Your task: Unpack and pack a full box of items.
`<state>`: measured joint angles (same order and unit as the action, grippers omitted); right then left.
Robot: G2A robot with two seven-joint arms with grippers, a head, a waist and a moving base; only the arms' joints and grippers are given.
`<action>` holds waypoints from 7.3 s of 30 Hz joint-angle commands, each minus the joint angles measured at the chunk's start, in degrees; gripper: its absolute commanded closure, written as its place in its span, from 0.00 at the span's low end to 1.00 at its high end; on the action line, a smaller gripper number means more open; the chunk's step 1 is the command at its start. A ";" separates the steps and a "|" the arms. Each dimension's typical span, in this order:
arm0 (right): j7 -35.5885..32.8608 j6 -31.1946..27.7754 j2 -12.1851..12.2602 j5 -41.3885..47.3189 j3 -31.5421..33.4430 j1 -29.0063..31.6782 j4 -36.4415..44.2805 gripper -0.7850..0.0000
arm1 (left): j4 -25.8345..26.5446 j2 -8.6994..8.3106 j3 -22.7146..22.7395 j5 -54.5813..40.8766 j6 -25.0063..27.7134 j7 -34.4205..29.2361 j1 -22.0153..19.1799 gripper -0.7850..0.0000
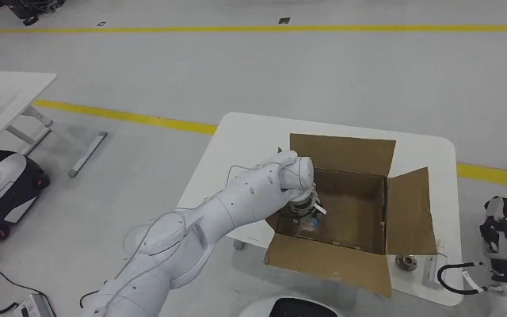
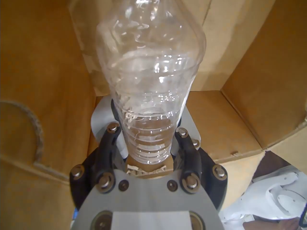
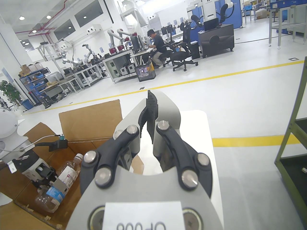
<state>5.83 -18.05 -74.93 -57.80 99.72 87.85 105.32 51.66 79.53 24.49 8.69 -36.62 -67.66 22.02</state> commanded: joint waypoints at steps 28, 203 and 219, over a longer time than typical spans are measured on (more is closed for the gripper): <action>-5.50 1.66 0.46 -1.65 1.82 1.55 0.72 1.00 | -0.85 1.69 -2.86 -0.50 5.81 4.05 -6.86 0.00; -93.83 23.28 12.66 -7.21 -27.73 -33.10 -29.16 1.00 | 56.67 -22.01 38.09 36.42 56.58 12.32 26.86 0.00; -93.83 22.44 13.97 -5.68 -27.51 -31.78 -25.17 0.53 | 56.67 -22.01 38.09 36.42 56.58 12.32 26.86 0.00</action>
<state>-88.00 4.41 -61.05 -63.58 72.23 56.02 79.97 108.33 57.51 62.58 45.11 19.96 -55.34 48.88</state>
